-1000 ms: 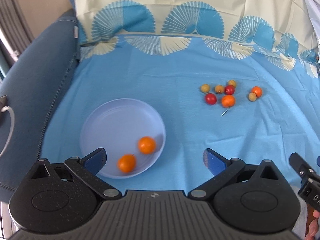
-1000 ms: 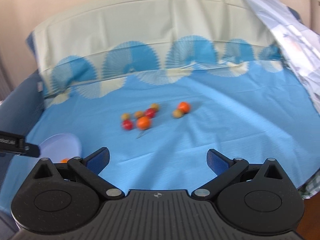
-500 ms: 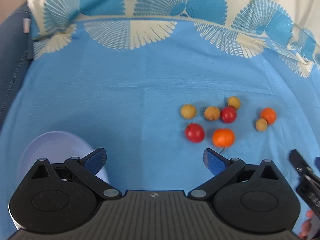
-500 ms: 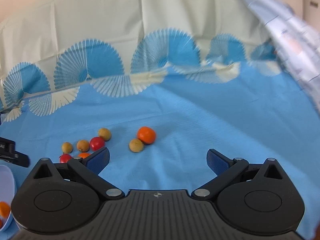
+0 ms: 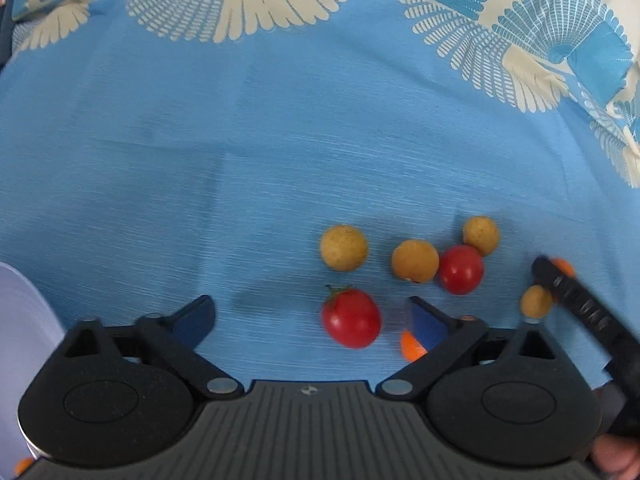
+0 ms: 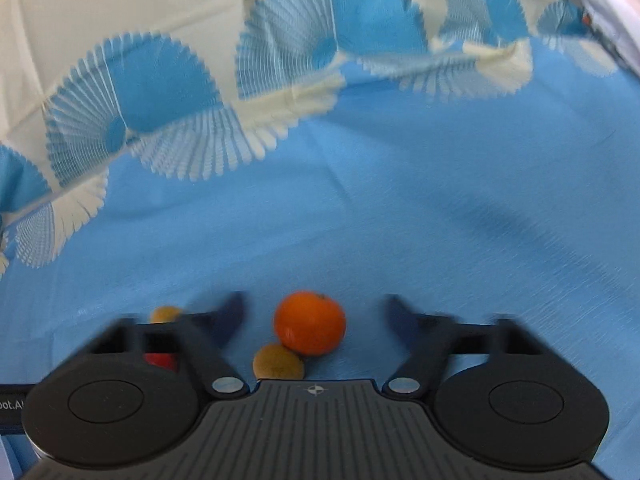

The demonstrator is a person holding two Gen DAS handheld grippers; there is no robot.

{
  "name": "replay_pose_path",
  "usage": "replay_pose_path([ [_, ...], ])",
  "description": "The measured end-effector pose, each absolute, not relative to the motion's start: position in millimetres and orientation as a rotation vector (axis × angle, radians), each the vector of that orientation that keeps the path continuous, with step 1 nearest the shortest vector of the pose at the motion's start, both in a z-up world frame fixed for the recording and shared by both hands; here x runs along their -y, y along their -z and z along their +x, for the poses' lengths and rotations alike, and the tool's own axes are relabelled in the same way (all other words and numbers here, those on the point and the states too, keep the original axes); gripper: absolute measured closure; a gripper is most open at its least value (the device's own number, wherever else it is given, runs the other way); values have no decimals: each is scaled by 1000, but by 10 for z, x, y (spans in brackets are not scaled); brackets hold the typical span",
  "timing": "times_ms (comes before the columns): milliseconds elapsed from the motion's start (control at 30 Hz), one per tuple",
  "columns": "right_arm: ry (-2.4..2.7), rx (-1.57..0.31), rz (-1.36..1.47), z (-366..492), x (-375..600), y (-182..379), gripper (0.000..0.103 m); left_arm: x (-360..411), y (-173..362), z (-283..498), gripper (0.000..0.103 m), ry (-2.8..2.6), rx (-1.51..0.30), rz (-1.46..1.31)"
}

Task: Organize fruits
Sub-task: 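Grasp a red cherry tomato with the left tool while the right tool grasps a tangerine, then carry the tomato and tangerine over the plate with both tools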

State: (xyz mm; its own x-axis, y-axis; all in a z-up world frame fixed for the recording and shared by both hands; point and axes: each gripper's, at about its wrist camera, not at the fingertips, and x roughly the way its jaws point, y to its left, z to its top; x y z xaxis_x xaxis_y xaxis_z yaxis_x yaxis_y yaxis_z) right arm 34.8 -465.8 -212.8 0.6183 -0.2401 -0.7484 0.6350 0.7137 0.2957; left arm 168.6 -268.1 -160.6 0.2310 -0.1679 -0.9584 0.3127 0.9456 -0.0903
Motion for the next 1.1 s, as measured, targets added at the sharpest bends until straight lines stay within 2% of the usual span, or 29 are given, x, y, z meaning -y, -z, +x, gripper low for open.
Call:
replay_pose_path([
  [33, 548, -750, 555, 347, 4619, 2136, 60, 2671, 1615, 1696, 27, 330, -1308, 104],
  [67, 549, -746, 523, 334, 4577, 2132, 63, 2675, 1614, 1706, 29, 324, -1319, 101],
  [100, 541, -741, 518, 302, 4556, 2131, 64, 2660, 1591, 1695, 45, 332, -1304, 98],
  [133, 541, -738, 535, 256, 4559, 2135, 64, 2651, 1565, 1670, 68, 355, -1294, 92],
  [367, 576, -694, 576, -277, 4547, 1988, 64, 2519, 1417, 1469, 70, 416, -1288, 104],
  [600, 572, -660, 556, -823, 4325, 1753, 64, 2289, 975, 996, 70, 469, -1181, 188],
  [1100, 318, -644, 444, -1317, 3009, 1138, 64, 1274, 217, 244, 69, 415, -1103, 221],
])
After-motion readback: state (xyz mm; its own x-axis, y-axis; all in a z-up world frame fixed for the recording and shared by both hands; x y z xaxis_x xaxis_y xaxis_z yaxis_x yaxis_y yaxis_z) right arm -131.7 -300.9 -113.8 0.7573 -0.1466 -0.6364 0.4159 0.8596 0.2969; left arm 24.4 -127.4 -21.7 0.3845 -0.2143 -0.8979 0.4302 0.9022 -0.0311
